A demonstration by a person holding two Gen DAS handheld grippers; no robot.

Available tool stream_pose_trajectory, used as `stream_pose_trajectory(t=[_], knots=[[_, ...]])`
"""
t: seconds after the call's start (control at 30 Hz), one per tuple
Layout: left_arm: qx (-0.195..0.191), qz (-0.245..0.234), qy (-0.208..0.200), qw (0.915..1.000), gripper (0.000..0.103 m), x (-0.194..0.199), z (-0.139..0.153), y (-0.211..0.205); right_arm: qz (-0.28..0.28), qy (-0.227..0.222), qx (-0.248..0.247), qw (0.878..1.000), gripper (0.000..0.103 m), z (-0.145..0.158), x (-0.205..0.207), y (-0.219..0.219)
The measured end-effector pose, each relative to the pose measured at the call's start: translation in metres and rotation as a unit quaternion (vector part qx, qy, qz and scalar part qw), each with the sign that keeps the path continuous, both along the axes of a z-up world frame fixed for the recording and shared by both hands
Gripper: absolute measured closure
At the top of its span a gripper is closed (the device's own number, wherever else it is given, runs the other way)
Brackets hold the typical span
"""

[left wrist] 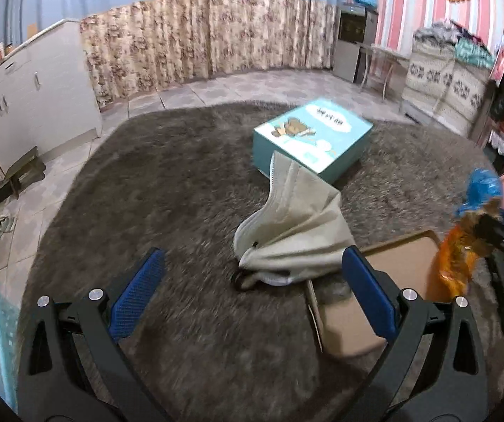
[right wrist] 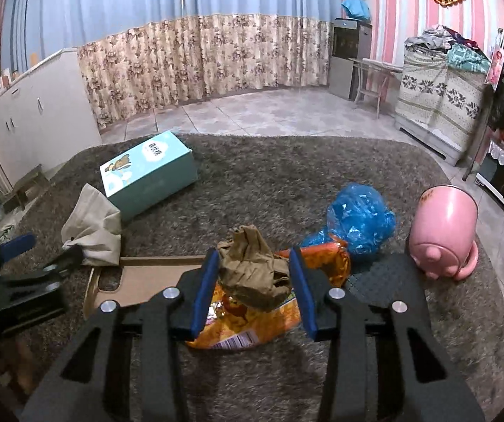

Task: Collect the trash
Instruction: 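Grasp the crumpled brown paper with the right tool while the left tool grasps the beige cloth, then carry the brown paper and beige cloth to the blue basket and release both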

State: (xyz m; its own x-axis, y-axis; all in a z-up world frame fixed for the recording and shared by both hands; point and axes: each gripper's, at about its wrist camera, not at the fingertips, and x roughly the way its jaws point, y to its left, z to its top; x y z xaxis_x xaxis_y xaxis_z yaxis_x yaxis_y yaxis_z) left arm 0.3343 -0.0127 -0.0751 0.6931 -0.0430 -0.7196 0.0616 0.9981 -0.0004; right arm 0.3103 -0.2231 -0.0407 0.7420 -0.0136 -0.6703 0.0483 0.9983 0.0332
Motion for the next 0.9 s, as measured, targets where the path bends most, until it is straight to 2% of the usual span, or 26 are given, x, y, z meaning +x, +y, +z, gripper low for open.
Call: stream_pose_trajectory(t=[0.07, 0.13, 0.17, 0.23, 0.3, 0.4, 0.53, 0.73, 0.9], knots=[[-0.018, -0.017, 0.017, 0.9996, 0.026, 0.011, -0.008, -0.001, 0.006, -0.001, -0.001, 1.000, 0.061, 0.001, 0.001, 0.002], [-0.039, -0.035, 0.030, 0.9982, 0.053, 0.015, -0.014, -0.001, 0.010, -0.001, 0.001, 1.000, 0.061, 0.003, 0.004, 0.003], [-0.045, -0.040, 0.032, 0.9977, 0.057, 0.014, -0.016, -0.001, 0.012, -0.001, 0.002, 1.000, 0.061, 0.003, 0.005, 0.004], [-0.044, -0.045, 0.022, 0.9978, 0.073, 0.009, -0.015, 0.002, 0.020, 0.002, 0.006, 1.000, 0.061, 0.003, 0.006, 0.007], [-0.046, -0.047, 0.018, 0.9977, 0.079, 0.002, -0.011, 0.008, 0.028, 0.002, 0.005, 1.000, 0.061, 0.005, 0.005, 0.012], [-0.034, -0.021, -0.006, 0.9992, 0.082, -0.020, 0.002, 0.027, 0.039, -0.007, 0.002, 0.999, 0.061, 0.011, 0.002, 0.024], [-0.010, 0.042, -0.040, 0.9983, 0.082, -0.061, 0.027, 0.064, 0.071, -0.019, -0.003, 0.997, 0.061, 0.019, -0.003, 0.053], [0.012, 0.125, -0.069, 0.9896, 0.082, -0.123, 0.059, 0.132, 0.148, -0.037, -0.006, 0.988, 0.061, 0.032, -0.018, 0.123], [0.033, 0.175, -0.079, 0.9808, 0.082, -0.172, 0.071, 0.187, 0.213, -0.044, -0.016, 0.976, 0.061, 0.031, -0.034, 0.189]])
